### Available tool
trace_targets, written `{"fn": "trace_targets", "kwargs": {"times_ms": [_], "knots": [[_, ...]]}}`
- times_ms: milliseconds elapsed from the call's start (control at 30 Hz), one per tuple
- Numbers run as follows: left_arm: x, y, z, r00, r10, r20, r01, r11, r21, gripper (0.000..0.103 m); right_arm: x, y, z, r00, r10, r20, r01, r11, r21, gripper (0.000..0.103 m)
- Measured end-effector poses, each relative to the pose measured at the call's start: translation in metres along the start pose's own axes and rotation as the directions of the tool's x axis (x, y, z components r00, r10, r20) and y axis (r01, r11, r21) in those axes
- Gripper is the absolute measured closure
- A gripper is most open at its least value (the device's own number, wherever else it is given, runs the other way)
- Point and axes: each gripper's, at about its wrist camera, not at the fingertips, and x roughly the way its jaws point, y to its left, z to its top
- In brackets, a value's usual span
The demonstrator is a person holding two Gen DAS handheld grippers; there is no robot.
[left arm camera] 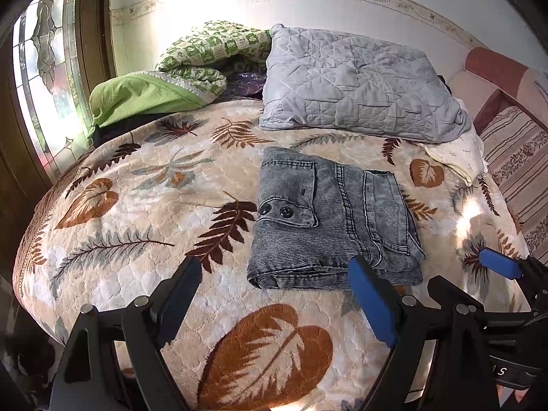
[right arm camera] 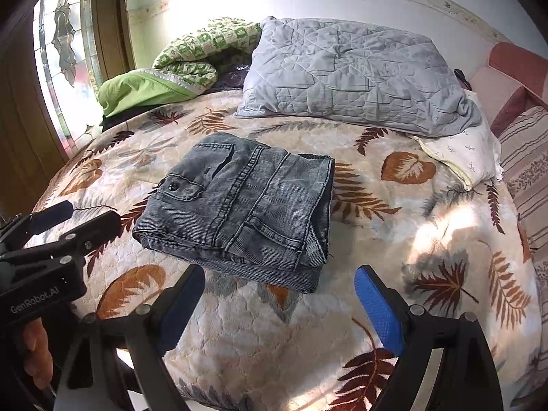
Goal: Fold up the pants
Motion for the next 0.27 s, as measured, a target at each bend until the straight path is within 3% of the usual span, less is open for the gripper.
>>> {"fn": "trace_targets", "kwargs": {"times_ms": [67, 100, 267], "knots": [[0.0017, 0.0012, 0.0028, 1.0, -0.018, -0.004, 0.018, 1.0, -0.008, 0.012, -0.0001, 0.0001, -0.0001, 1.0, 0.001, 0.001, -0.001, 1.0, 0.001, 0.012], [0.002, 0.001, 0.004, 1.0, -0.02, -0.001, 0.02, 1.0, -0.007, 0.004, 0.0003, -0.0001, 0.0001, 1.0, 0.001, 0.0, -0.001, 1.0, 0.002, 0.012], [0.0, -0.0021, 0.0092, 1.0, -0.009, 0.027, 0.009, 1.0, 0.009, 0.003, 0.0032, -0.0025, 0.0018, 1.0, 0.001, -0.003, -0.001, 1.0, 0.005, 0.012]]}}
